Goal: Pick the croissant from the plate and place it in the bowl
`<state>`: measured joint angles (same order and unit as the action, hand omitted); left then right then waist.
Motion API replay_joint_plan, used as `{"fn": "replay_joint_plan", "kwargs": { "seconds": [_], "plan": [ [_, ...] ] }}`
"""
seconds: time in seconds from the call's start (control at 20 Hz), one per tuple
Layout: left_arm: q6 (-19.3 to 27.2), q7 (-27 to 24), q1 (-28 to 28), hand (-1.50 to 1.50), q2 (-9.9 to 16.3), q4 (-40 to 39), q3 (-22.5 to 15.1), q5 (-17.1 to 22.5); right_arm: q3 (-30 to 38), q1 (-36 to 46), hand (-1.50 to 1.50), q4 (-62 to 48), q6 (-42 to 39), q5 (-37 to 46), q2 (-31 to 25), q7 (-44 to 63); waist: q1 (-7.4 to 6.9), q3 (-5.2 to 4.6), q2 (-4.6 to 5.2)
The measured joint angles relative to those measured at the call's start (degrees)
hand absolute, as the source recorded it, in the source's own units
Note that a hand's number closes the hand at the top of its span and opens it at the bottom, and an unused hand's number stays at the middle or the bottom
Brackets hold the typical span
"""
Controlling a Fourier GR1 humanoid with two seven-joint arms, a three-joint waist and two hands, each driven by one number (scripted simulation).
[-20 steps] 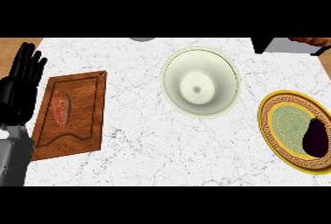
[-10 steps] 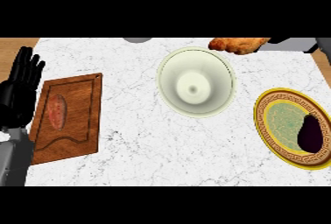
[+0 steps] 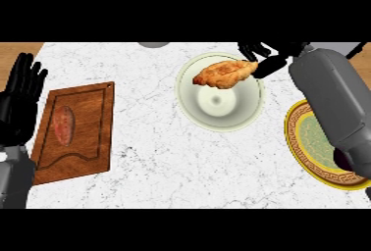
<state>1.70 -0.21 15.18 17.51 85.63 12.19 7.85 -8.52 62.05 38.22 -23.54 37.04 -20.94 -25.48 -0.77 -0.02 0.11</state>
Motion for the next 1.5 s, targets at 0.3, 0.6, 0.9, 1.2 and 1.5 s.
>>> {"fn": "replay_joint_plan", "kwargs": {
  "seconds": [0.3, 0.6, 0.9, 1.2, 1.5],
  "plan": [
    [0.1, 0.0, -0.5, 0.0, -0.6, 1.1, -0.5, -0.3, 1.2, -1.7, -1.5, -6.9, 6.3, 1.8, 5.7, 5.1, -0.49, 0.02, 0.24],
    [-0.5, -0.1, 0.4, 0.0, -0.4, 0.3, -0.2, -0.1, 6.3, -1.6, -1.5, -13.0, 6.2, -2.6, 10.0, 4.0, -0.68, 0.05, 0.4],
    [-0.6, -0.7, 1.4, 0.0, -0.5, -1.3, -0.1, -0.2, 14.4, -0.8, -1.5, -15.2, 11.1, -9.0, 10.5, 0.2, -0.9, 0.07, 0.67],
    [-0.8, -0.8, 1.0, 0.0, -0.8, -0.1, -0.4, -0.2, 22.5, 1.2, -1.5, -19.0, 12.3, -14.7, 3.8, -1.3, -1.64, 0.1, 0.94],
    [-1.1, -1.0, 0.8, 0.0, -1.4, 0.1, -1.2, -0.5, 27.9, 1.0, -1.5, -24.1, 8.6, -18.4, -4.6, -3.3, -2.56, 0.16, 1.49]
  ]
}}
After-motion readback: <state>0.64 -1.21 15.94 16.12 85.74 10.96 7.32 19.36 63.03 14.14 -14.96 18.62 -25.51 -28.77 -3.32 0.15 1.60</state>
